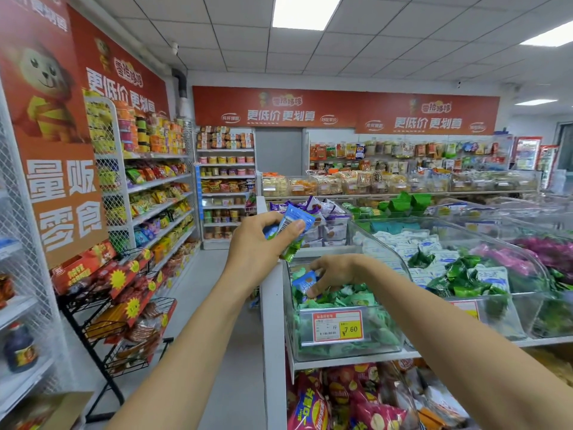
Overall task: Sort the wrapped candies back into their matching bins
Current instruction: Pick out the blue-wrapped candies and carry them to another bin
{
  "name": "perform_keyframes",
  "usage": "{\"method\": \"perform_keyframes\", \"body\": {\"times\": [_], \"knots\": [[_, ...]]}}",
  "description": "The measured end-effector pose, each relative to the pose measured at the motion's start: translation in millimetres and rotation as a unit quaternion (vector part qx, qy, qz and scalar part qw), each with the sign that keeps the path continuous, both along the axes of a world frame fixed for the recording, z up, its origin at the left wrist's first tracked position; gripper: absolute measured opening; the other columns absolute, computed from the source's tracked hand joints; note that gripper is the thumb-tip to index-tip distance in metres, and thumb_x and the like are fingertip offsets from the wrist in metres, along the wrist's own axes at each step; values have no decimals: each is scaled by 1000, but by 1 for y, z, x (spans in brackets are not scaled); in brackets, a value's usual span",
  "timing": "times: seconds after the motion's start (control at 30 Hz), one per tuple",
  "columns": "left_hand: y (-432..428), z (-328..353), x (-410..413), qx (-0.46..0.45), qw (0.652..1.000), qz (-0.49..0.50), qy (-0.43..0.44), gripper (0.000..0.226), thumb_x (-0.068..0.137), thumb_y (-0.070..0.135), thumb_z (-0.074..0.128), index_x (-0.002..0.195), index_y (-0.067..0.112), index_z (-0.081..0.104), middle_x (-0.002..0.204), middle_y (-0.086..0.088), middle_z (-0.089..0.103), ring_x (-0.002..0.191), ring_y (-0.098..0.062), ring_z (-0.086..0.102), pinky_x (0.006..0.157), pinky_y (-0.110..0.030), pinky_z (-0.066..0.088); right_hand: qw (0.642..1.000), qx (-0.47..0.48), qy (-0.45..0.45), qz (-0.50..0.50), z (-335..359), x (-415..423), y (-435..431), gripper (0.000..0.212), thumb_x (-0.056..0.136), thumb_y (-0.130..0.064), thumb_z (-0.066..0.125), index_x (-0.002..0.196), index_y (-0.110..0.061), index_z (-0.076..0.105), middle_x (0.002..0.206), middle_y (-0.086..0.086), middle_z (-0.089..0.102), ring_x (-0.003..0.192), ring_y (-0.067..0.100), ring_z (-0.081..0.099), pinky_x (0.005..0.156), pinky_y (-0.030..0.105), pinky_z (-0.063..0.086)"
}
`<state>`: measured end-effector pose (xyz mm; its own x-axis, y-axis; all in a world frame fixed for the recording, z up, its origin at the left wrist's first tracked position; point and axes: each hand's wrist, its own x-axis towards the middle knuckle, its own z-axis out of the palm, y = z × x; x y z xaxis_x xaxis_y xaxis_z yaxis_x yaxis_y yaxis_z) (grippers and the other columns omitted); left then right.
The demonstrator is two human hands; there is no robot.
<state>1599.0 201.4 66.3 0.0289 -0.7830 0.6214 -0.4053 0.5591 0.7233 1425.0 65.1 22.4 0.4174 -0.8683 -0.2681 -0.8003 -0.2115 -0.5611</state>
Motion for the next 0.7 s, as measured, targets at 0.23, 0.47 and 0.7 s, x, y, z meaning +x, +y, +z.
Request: {"method": "perform_keyframes", "body": {"times": [0.23,0.47,0.7], "knots": [[0,3,1,9,1000,-7,1,28,90,42,64,88,15,72,79,-7,69,72,-18,58,68,-35,42,975,-40,-218,-30,25,-24,10,48,87,-13,69,130,-13,48,109,5,58,83,17,64,65,20,52],[-8,8,-4,2,1000,26,3,54,78,63,52,94,13,66,87,-14,67,85,-35,63,78,-55,51,899,-69,-431,45,63,-32,47,30,82,-19,67,110,-8,61,101,6,72,91,17,68,86,28,55],[-12,14,-22,58,997,-6,55,30,100,28,51,117,5,55,120,-11,59,93,-23,66,65,-42,62,879,-142,-447,80,58,-17,66,49,84,-28,67,127,-11,52,110,15,67,106,31,63,102,47,46]]}}
